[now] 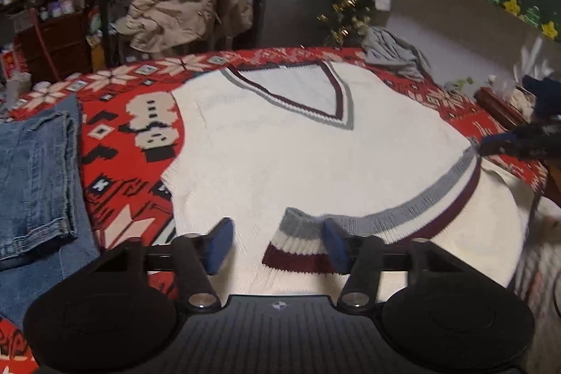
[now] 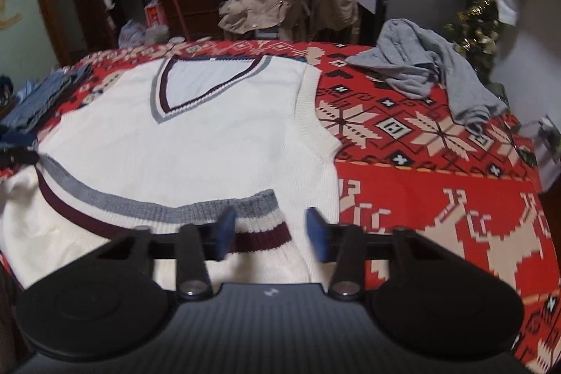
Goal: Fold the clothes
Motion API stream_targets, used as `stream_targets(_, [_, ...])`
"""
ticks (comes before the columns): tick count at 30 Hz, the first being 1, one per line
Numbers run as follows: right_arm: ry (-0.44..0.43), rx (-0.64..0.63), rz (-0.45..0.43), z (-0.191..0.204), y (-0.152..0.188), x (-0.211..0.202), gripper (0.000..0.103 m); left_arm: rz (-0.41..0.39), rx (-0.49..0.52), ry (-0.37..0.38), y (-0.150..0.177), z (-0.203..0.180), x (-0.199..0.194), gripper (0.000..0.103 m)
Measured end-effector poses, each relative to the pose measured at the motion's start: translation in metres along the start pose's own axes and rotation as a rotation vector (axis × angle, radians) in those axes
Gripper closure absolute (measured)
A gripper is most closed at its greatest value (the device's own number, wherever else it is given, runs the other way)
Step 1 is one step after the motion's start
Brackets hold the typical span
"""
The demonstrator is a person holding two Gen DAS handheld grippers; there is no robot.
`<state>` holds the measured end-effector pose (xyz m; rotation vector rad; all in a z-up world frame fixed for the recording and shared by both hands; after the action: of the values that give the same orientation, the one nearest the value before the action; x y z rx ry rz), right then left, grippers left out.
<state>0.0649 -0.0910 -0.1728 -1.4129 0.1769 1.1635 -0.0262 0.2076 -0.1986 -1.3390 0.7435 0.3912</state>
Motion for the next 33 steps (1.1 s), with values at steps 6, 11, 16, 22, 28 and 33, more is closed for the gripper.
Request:
stream_targets(6, [-0.019,-0.009,0.054,-0.004,-0.001,0.02,0.065,0.033,0.004,0.055,0.003,-0.001,0.011,0.059])
stream_targets(11, [-0.042,0.012,0.071,-0.006,0.003,0.025,0.081,0.06,0.024,0.059,0.006,-0.006,0.018,0.059])
stream_targets(16, [-0.01,-0.022,0.056,0.002,0.005,0.022,0.096,0.096,0.011,0.06,0.004,-0.01,0.016,0.08])
stream_targets(22, [-0.002,0.034,0.005,0.001,0.0,0.004,0.097,0.066,-0.015,0.002,-0.004,-0.011,-0.007,0.092])
stream_targets(28, [-0.019,0.076,-0.101,0.007,-0.023,-0.03,0.097,-0.005,-0.08,-0.069,-0.02,-0.004,-0.04,0.092])
stream_targets(33, [-0.009,0.075,-0.108,0.008,-0.049,-0.02,0.097,0.009,-0.058,-0.101,-0.038,0.008,-0.015,0.092])
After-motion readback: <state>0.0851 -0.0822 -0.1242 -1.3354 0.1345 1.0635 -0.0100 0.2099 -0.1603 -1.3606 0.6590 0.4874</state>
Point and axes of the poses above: each gripper's, at about its wrist camera, not at the fingertips, and x roughly the way its jaws point, z to its left, y to its underside, the point moved 6 cm from there along x, roughly the way its jaws point, and after that the axes turned 15 degrees about x, right-handed, at the moved point
